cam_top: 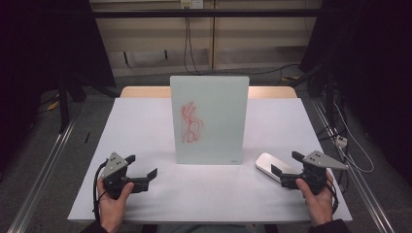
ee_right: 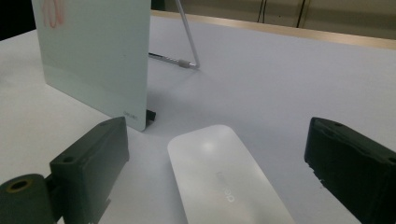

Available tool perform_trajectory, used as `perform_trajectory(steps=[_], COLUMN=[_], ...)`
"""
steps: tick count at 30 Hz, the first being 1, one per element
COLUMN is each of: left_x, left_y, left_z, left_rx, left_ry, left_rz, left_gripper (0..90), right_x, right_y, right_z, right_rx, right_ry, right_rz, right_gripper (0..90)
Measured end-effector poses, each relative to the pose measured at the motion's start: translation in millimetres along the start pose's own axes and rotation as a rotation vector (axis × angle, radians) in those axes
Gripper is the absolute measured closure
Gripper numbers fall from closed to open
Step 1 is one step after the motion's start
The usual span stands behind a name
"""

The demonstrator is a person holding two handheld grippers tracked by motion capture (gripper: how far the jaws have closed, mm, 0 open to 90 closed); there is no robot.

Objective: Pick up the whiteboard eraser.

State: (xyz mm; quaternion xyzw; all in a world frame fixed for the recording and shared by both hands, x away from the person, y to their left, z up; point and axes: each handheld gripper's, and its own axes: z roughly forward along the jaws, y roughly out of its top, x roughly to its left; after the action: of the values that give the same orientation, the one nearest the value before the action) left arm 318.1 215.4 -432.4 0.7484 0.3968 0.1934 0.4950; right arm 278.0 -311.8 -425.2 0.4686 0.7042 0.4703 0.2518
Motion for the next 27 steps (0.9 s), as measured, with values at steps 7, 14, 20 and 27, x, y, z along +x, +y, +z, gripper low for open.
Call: perform_trajectory(steps=[7, 14, 20, 27], left_x=[-2.5, -1.8, -3.2, -3.0], left_y=[0.1, -0.8, -0.6, -0.8], left_z=[-2.2, 0.7, 0.9, 0.8], left_rx=[-0.003, 0.003, 0.008, 0.009], left_ry=[-0.016, -0.014, -0.022, -0.021], left_rz=[0.009, -0.001, 0.011, 0.001], left_gripper=[4.9, 4.9, 6.1, 6.1], right_x=[1.4, 3.4, 1.0, -2.1], right_y=[2.2, 10.0, 19.4, 22.0], right_z=[2.3, 8.8, 16.7, 29.5], right_rx=[0.029, 0.075, 0.111, 0.192], right_ry=[0.021, 0.028, 0.046, 0.096], right_rz=[-0.004, -0.039, -0.057, -0.056], right_gripper=[6.3, 6.8, 6.3, 5.8])
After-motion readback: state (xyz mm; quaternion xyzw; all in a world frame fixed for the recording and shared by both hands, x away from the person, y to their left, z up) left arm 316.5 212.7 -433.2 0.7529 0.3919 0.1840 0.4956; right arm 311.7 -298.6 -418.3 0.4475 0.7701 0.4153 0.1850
